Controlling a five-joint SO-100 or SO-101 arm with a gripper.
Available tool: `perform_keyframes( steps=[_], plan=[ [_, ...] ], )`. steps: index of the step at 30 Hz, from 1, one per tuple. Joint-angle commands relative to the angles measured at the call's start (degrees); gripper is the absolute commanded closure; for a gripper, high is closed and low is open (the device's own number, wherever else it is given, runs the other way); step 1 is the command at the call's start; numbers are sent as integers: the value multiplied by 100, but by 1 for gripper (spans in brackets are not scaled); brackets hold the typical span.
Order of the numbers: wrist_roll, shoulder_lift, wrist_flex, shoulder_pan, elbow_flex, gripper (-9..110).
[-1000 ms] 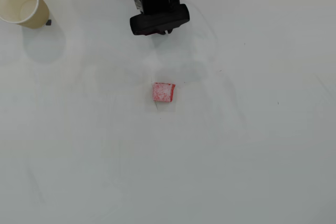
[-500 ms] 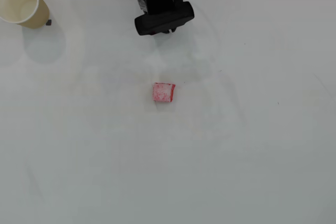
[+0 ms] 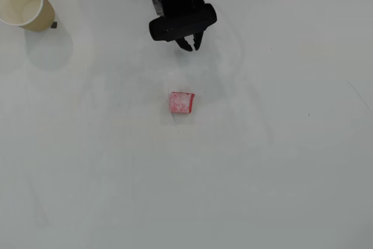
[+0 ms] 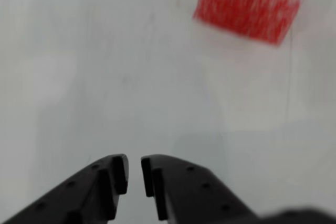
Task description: Pick up the cube and drop it in the cup.
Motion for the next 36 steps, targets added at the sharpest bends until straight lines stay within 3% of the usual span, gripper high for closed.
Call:
perform_keyframes(
  steps=[1, 25, 29, 36],
  plan=[
    [-26, 185, -387, 79, 211, 101],
    [-35, 176, -914, 457, 211, 100],
    [-35, 176, -879, 501, 211, 88],
    [-35, 176, -879, 598, 193, 78]
  ],
)
